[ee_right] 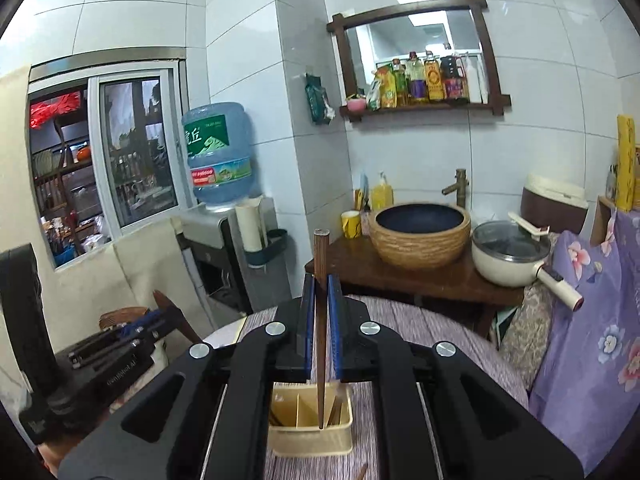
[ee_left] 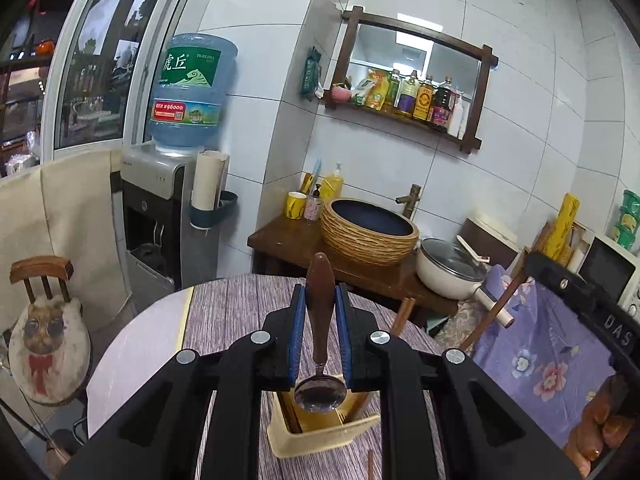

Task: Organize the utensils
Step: 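Lift the chopstick and wooden-handled spoon and carry them over the basket, then drop both held utensils into the basket and open both tools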

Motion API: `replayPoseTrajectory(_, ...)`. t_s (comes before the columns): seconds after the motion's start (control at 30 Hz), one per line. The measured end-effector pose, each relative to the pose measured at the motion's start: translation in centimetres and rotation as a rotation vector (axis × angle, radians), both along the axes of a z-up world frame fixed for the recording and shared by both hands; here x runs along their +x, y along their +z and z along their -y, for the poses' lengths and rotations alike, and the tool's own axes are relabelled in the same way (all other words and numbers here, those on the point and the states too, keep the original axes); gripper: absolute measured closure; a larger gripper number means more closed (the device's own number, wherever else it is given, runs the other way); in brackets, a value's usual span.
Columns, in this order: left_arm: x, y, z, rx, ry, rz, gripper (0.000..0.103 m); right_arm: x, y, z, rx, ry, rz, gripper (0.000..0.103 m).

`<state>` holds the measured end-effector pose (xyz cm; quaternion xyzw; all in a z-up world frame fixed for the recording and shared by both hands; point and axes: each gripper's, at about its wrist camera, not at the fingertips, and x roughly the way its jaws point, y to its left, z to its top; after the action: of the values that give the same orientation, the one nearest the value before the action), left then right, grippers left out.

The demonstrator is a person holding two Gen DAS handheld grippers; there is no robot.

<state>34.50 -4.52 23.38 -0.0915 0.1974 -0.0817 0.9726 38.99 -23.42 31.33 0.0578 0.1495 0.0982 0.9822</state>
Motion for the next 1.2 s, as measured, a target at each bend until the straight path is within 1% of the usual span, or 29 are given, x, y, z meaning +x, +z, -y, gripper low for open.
replayPoseTrajectory(0.07, 0.8, -0.8, 0.2, 0.005, 0.003, -0.016, 0.087, 1.0, -0.4, -0.3, 0.005, -0.007, -0.003, 0.095)
replayPoseTrajectory(0.13, 1.6, -2.2, 0.4, 0.009, 0.003, -0.043, 0.087, 2.0, -1.6, -0.6, 0.013, -0.007, -0.024, 0.095)
replayPoseTrajectory(0.33, 2.7, -6.1, 0.7, 0.024, -0.003, -0.120, 0.087, 4.0, -6.4, -1.5, -0.002, -0.015, -0.097, 0.095)
replayPoseTrajectory(0.43, 3.2, -7.7, 0.7, 0.029, -0.007, -0.148, 0.087, 4.6, -8.2, -1.6, -0.007, -0.015, -0.128, 0.095)
replayPoseTrajectory(0.57, 3.4, -9.3, 1.3, 0.060, -0.011, -0.169, 0.087, 5.5, -10.2, -1.7, -0.011, -0.018, -0.167, 0.095)
replayPoseTrajectory(0.67, 3.0, -9.9, 1.8, 0.091, -0.009, -0.134, 0.087, 5.8, -11.2, -1.7, -0.011, -0.019, -0.179, 0.095)
replayPoseTrajectory(0.8, 3.1, -10.2, 2.3, 0.117, -0.012, -0.131, 0.087, 6.4, -12.1, -1.5, 0.000, -0.022, -0.204, 0.095)
replayPoseTrajectory(0.93, 3.9, -10.2, 2.3, 0.111, -0.014, -0.142, 0.087, 6.4, -12.4, -1.4, -0.005, -0.032, -0.192, 0.095)
replayPoseTrajectory(1.03, 4.2, -10.1, 1.8, 0.083, -0.021, -0.153, 0.087, 6.3, -12.4, -1.3, -0.006, -0.025, -0.191, 0.095)
replayPoseTrajectory(1.1, 4.4, -10.2, 1.8, 0.081, -0.030, -0.163, 0.087, 6.3, -12.5, -1.3, -0.001, -0.014, -0.189, 0.095)
replayPoseTrajectory(1.17, 4.2, -10.3, 1.5, 0.074, -0.034, -0.169, 0.085, 6.3, -12.7, -1.2, 0.006, 0.004, -0.198, 0.094)
replayPoseTrajectory(1.2, 4.1, -10.2, 1.4, 0.070, -0.029, -0.167, 0.082, 6.2, -12.7, -1.2, 0.005, 0.007, -0.201, 0.094)
